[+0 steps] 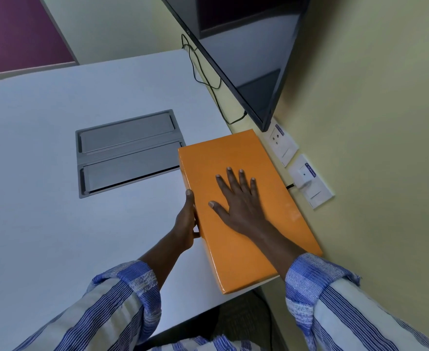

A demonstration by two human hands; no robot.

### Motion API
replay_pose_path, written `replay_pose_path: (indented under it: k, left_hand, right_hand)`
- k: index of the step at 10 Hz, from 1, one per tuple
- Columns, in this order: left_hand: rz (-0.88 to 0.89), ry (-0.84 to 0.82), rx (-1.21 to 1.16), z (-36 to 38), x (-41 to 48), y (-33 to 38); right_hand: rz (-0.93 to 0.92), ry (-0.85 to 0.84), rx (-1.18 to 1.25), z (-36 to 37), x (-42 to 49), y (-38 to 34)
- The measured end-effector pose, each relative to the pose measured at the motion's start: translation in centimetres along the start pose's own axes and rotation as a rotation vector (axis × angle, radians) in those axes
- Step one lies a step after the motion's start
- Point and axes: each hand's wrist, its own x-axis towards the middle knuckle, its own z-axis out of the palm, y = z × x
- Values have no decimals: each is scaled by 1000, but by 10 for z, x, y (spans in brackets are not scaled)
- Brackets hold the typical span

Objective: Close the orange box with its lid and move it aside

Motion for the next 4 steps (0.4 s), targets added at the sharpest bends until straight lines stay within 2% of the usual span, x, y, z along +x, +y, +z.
replay_pose_path:
  k: [2,4]
  left_hand:
    - [-24,23,64,-4,-6,5]
    - [87,52,157,-14,-26,13]
  right_hand:
    - [5,-31,-24,-3,0,-1]
    - [66,7,11,-1,-1,-19]
